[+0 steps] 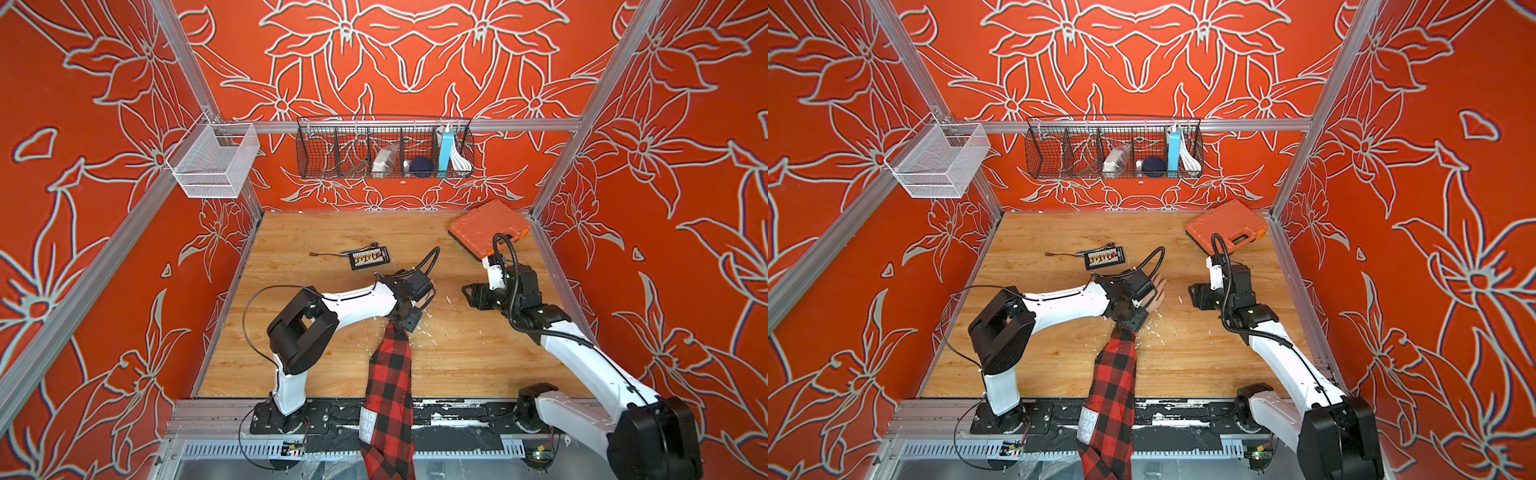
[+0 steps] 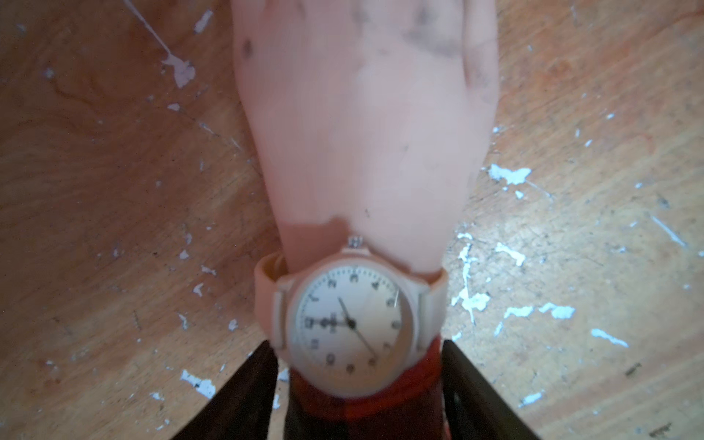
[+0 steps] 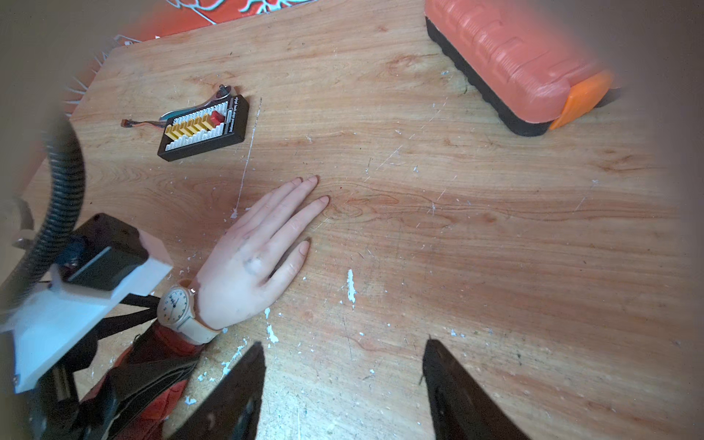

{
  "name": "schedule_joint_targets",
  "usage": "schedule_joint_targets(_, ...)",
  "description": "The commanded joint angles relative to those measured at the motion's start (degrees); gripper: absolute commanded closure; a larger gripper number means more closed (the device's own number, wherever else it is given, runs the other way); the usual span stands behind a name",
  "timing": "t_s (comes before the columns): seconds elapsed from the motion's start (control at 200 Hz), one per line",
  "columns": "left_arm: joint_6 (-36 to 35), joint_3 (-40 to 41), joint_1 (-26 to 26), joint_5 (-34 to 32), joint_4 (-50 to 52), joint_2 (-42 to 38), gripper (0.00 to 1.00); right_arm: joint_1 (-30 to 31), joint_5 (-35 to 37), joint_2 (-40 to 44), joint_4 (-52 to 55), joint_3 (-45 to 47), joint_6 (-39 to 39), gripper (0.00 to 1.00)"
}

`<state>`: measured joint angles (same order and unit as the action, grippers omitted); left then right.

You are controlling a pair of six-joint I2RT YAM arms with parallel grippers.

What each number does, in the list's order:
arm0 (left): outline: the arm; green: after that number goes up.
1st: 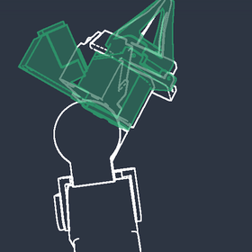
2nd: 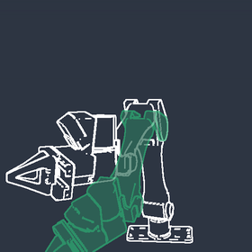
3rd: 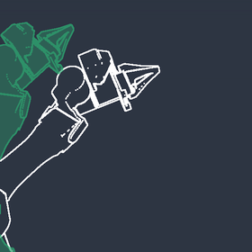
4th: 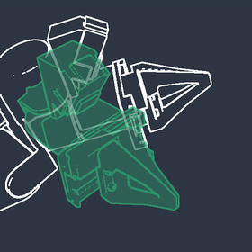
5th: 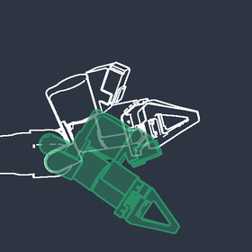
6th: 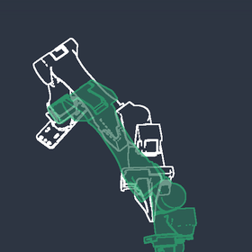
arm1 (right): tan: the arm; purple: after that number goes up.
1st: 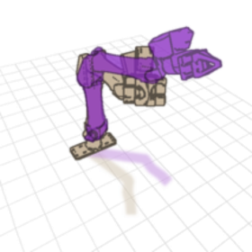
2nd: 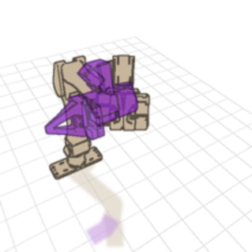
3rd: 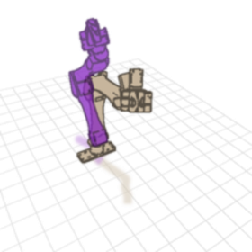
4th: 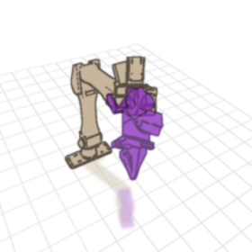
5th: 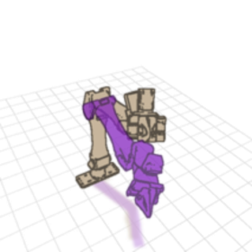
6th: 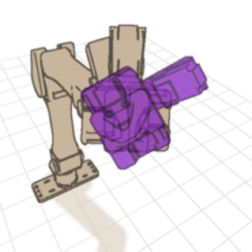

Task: Take off the watch
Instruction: Adjust the hand at the center of the board.

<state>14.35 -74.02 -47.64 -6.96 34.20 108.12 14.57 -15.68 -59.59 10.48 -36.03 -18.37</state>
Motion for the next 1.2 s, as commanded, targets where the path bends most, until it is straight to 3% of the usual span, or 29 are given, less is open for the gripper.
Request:
schedule_joint_targets(0.0,-0.7,-0.8,-0.2,-1.3,0.2,1.4,0.36,0.2,-1.0,0.0,0.7,-1.0,0.2,0.32)
schedule_joint_targets(0.325,-2.1,0.7,-0.2,-1.2,-1.5,-0.1,0.53,0.2,-3.5,-0.2,1.5,-1.6,-0.2,0.32)
schedule_joint_targets(0.49,-2.0,2.3,0.7,4.4,-4.2,-3.4,0.59,0.2,-6.8,-0.3,0.8,-2.1,-0.9,0.32)
schedule_joint_targets(0.726,-1.0,4.7,3.4,18.5,-9.1,-9.0,0.63,0.2,-9.4,0.2,0.5,-2.9,-1.1,0.32)
schedule_joint_targets(0.861,0.8,6.2,6.3,30.7,-12.2,-10.9,0.63,0.2,-10.2,0.3,0.4,-3.0,-1.1,0.32)
schedule_joint_targets(1.016,5.4,8.7,10.5,45.1,-17.0,-11.0,0.65,0.2,-13.6,0.3,-0.8,-2.9,-1.6,0.32)
schedule_joint_targets(1.196,7.0,8.5,11.9,55.9,-18.2,-8.7,0.63,0.2,-15.2,0.4,-1.0,-2.8,-2.0,0.32)
